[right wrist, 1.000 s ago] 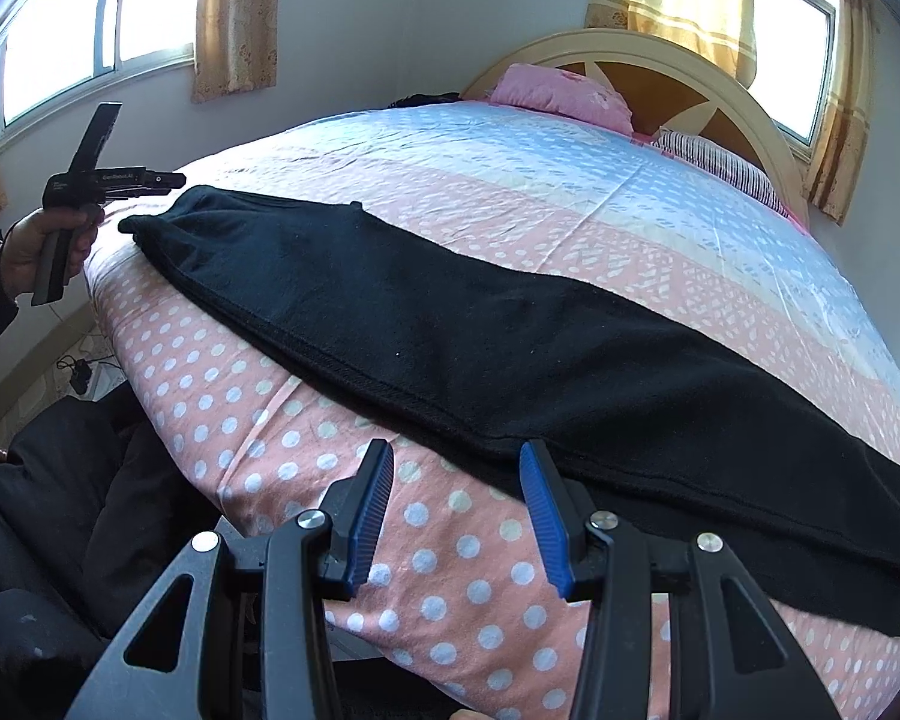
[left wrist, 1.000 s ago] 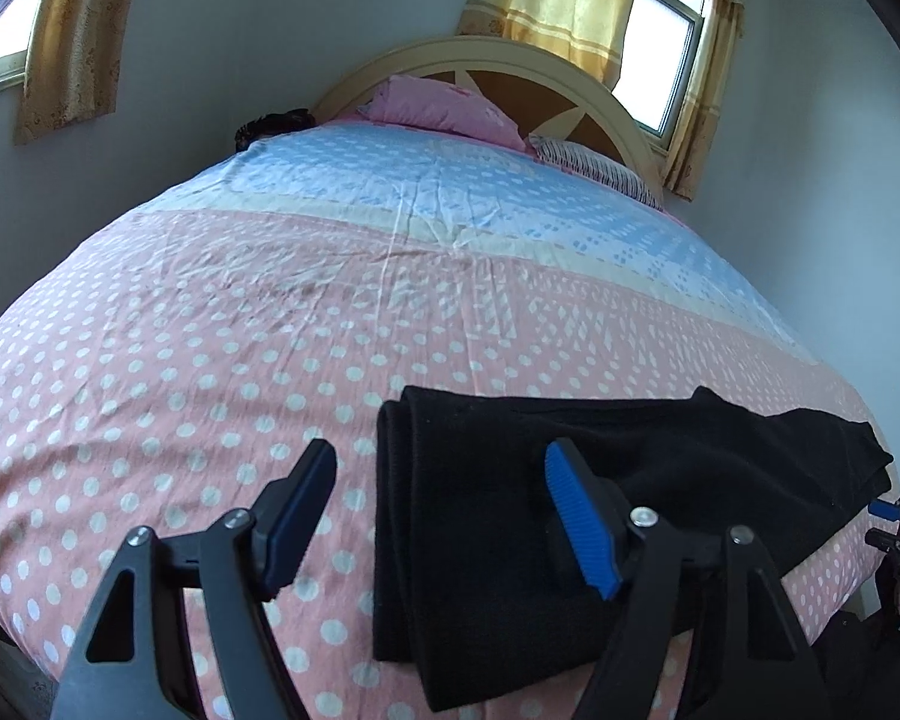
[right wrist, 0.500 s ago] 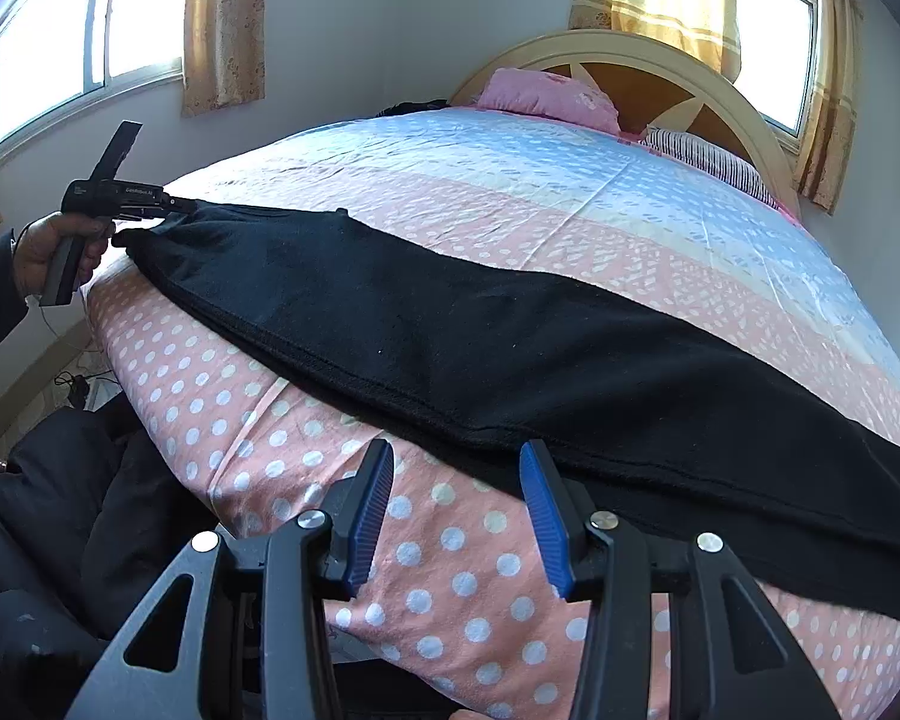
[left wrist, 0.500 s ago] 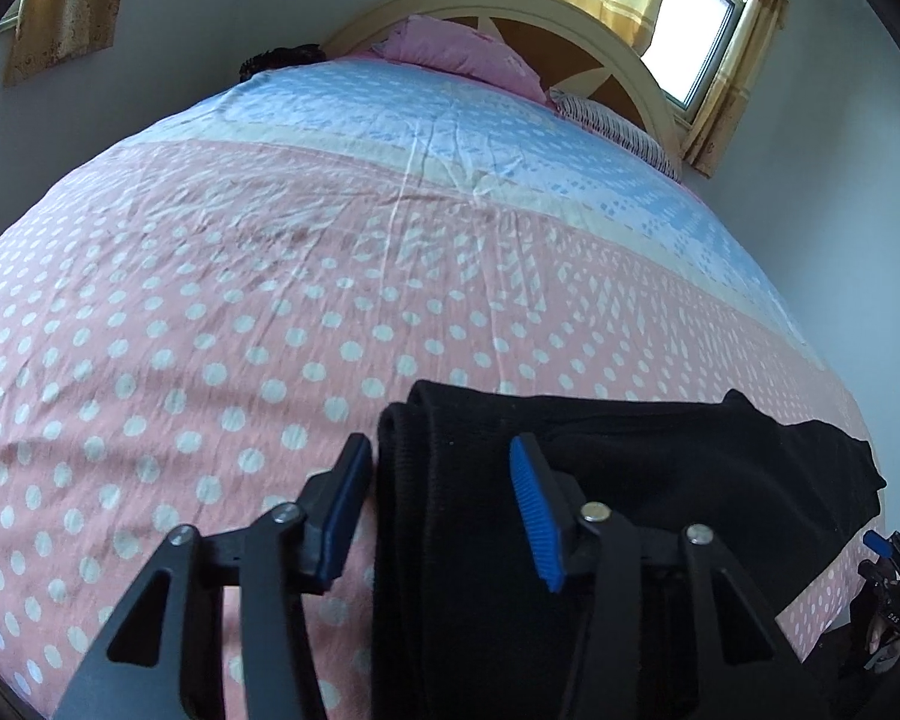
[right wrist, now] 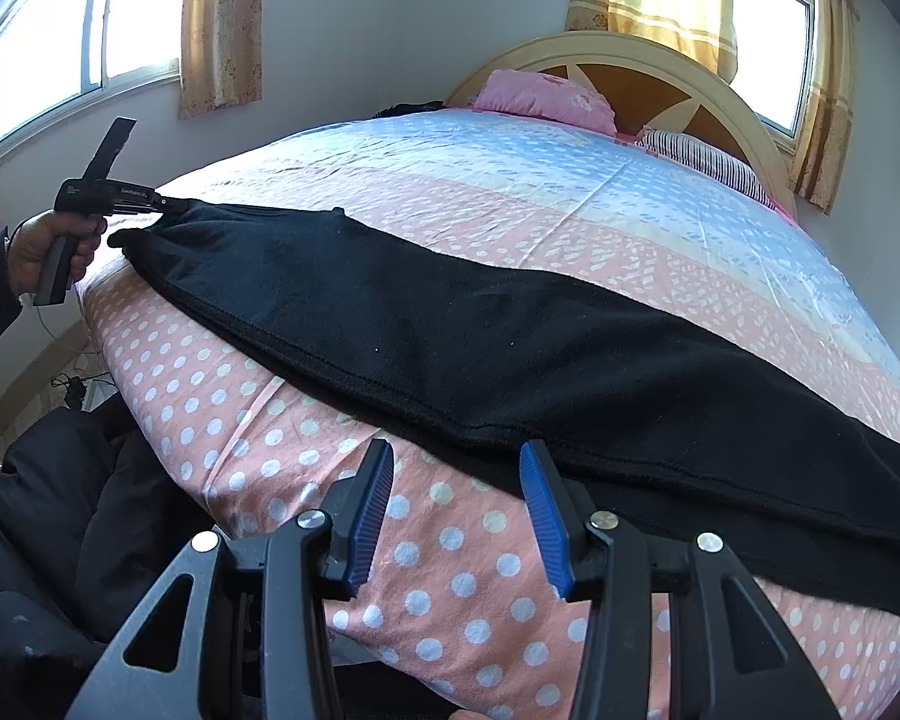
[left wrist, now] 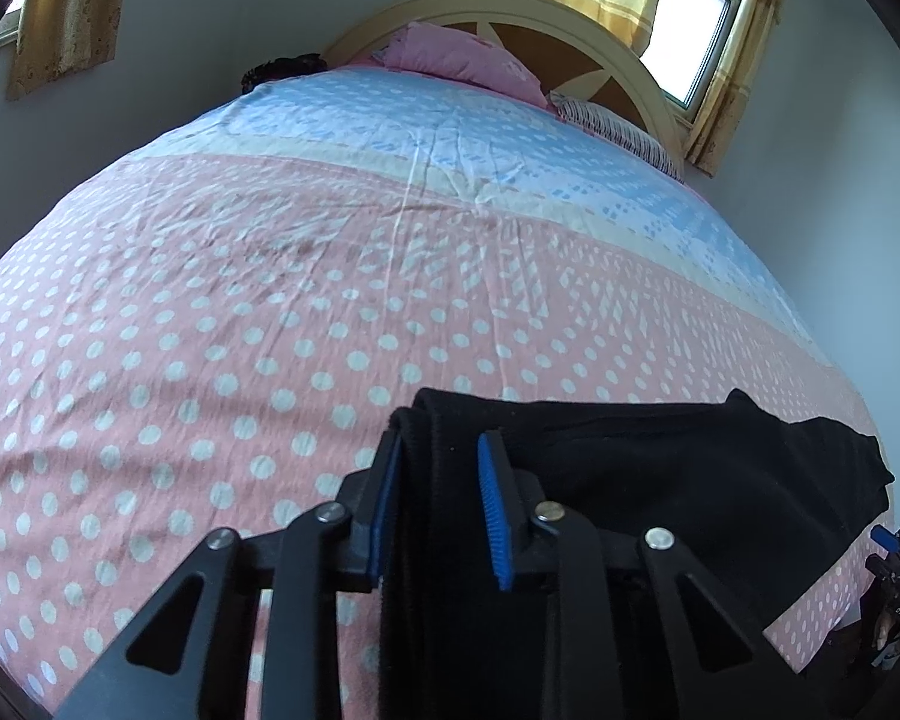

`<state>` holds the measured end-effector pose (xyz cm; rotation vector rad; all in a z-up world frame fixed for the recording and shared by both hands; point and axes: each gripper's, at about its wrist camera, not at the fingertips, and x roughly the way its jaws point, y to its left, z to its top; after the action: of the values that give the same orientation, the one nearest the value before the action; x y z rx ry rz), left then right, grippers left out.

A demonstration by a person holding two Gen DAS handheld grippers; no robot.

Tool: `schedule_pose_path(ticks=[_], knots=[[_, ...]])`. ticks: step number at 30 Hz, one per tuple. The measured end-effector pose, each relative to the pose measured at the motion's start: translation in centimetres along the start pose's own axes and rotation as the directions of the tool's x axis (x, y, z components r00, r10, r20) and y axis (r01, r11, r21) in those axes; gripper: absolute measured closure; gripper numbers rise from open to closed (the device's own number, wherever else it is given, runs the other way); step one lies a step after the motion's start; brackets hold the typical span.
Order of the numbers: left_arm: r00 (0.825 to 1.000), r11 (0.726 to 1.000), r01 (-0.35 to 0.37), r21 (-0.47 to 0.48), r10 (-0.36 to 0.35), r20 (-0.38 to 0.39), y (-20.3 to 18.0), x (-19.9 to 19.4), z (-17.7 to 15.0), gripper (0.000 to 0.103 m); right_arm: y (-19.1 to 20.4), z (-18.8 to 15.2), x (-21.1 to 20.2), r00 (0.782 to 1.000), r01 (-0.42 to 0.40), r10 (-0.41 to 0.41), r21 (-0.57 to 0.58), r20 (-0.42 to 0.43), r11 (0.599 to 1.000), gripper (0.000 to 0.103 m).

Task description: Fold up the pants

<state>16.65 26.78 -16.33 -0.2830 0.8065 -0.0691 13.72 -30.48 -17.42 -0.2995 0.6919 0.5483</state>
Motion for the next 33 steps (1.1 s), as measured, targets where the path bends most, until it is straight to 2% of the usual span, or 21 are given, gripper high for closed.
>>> schedule_pose_path(ticks=[4, 7, 12, 16, 17, 20, 25, 28, 33], knots=[[0.998, 0.997, -0.031, 0.078, 0.027, 0.051, -1.2, -1.2, 0.6, 0.092, -0.3, -0.1, -0.1, 1.0, -0.002, 0.001, 0.012, 0.006, 1.0, 0.057], [0.996, 0.997, -0.021, 0.073, 0.015, 0.084, -1.1, -1.8, 1.7, 0.092, -0.4, -0.2, 0.1, 1.0, -0.004, 0.004, 0.019, 0.004, 1.0, 0.057], [0.999, 0.998, -0.044, 0.052, 0.044, -0.006, 0.3, 1.9, 1.4, 0.091, -0.3, -0.3, 0.0, 1.0, 0.003, -0.003, 0.016, 0.005, 1.0, 0.057], [0.999, 1.0, 0.008, 0.004, -0.008, 0.037, 1.2, 1.4, 0.9, 0.086, -0.5, -0.5, 0.3, 1.0, -0.006, 0.006, 0.027, -0.006, 1.0, 0.057], [0.999, 1.0, 0.009, 0.004, -0.009, 0.042, 1.2, 1.1, 0.9, 0.084, -0.4, -0.5, 0.4, 1.0, -0.004, 0.005, 0.024, -0.009, 1.0, 0.057], [0.998, 0.999, -0.032, -0.002, 0.032, 0.063, 1.2, 0.1, 0.8, 0.068, -0.3, -0.5, 0.4, 1.0, -0.007, 0.007, 0.018, -0.01, 1.0, 0.057], [0.984, 0.996, -0.092, -0.017, 0.094, 0.152, 1.2, -2.7, 1.1, 0.049, -0.4, -0.4, 0.3, 1.0, -0.006, 0.006, 0.02, -0.011, 1.0, 0.057], [0.979, 0.995, -0.091, 0.026, 0.085, 0.185, -0.4, -4.0, 1.3, 0.048, -0.9, -0.4, 0.0, 1.0, -0.001, 0.001, 0.039, -0.008, 0.999, 0.056], [0.983, 0.982, -0.018, 0.188, -0.017, 0.183, -7.0, -4.6, 1.3, 0.048, -3.1, -0.4, -1.4, 1.0, 0.023, -0.025, 0.101, 0.016, 0.995, 0.056]])
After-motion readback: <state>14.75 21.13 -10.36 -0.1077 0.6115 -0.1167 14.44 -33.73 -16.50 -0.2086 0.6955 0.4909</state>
